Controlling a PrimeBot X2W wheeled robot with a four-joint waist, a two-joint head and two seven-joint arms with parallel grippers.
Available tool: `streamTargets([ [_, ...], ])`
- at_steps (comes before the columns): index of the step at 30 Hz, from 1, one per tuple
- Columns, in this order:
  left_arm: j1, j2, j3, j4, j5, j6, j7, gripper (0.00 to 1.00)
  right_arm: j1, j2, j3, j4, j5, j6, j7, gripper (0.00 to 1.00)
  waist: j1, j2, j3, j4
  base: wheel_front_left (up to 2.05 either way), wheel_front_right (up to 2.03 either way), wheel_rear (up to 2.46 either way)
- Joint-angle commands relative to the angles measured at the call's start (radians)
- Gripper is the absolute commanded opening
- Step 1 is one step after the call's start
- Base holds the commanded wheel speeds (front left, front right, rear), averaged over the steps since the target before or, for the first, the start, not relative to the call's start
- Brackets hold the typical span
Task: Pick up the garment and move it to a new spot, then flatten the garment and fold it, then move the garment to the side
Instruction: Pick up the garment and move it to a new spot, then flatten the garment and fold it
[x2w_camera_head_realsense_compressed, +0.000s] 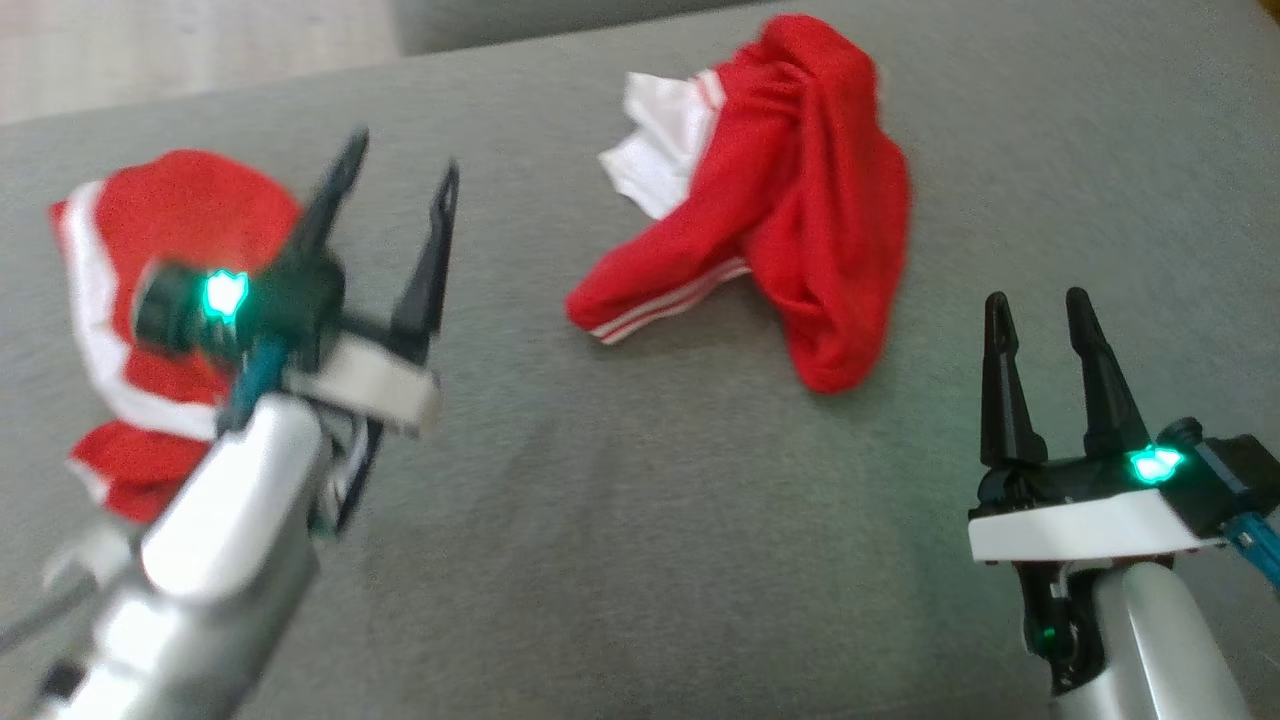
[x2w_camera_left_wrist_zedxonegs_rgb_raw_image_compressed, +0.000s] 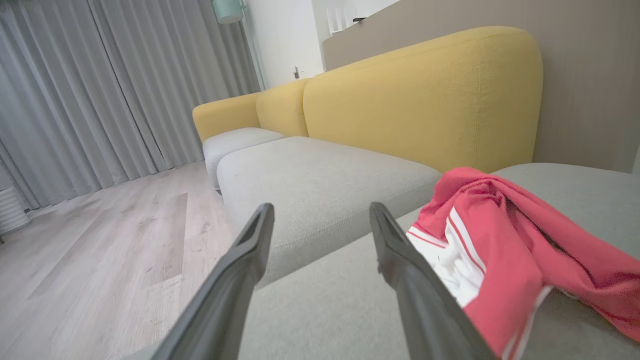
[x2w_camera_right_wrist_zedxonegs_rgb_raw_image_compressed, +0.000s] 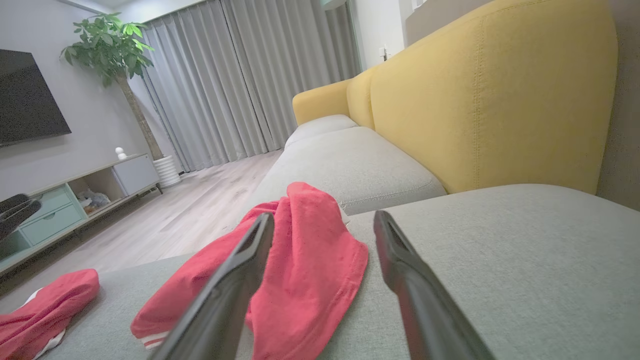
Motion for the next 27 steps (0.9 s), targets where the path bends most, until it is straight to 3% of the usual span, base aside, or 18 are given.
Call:
streamTargets([
  [1, 0.029, 0.032, 0.053, -0.054, -0.016, 0.025, -0.021, 1.00, -0.001, -0.005, 0.015, -0.025, -0.013, -0.001, -0.006, 1.00, 0.0001, 0.0000, -0.044, 0.066, 0.00, 0.00, 0.00],
  [7, 0.200, -0.007, 0.080, -0.120, -0.056, 0.091, -0.048, 1.00, 0.022, -0.005, 0.007, -0.013, -0.026, -0.001, -0.006, 1.00, 0.0001, 0.0000, -0.065, 0.105, 0.00, 0.00, 0.00],
  [12, 0.311, -0.056, 0.098, -0.159, -0.067, 0.120, -0.056, 1.00, 0.042, -0.005, 0.010, 0.002, -0.030, -0.001, -0.006, 1.00, 0.0001, 0.0000, -0.079, 0.120, 0.00, 0.00, 0.00],
  [22, 0.344, -0.082, 0.130, -0.196, -0.015, 0.102, -0.057, 1.00, 0.028, -0.005, 0.010, 0.017, -0.059, -0.001, -0.006, 1.00, 0.0001, 0.0000, -0.075, 0.133, 0.00, 0.00, 0.00],
  [27, 0.349, -0.097, 0.142, -0.199, -0.002, 0.088, -0.057, 1.00, -0.004, -0.005, 0.041, 0.091, -0.104, -0.001, -0.006, 1.00, 0.0001, 0.0000, -0.042, 0.147, 0.00, 0.00, 0.00],
])
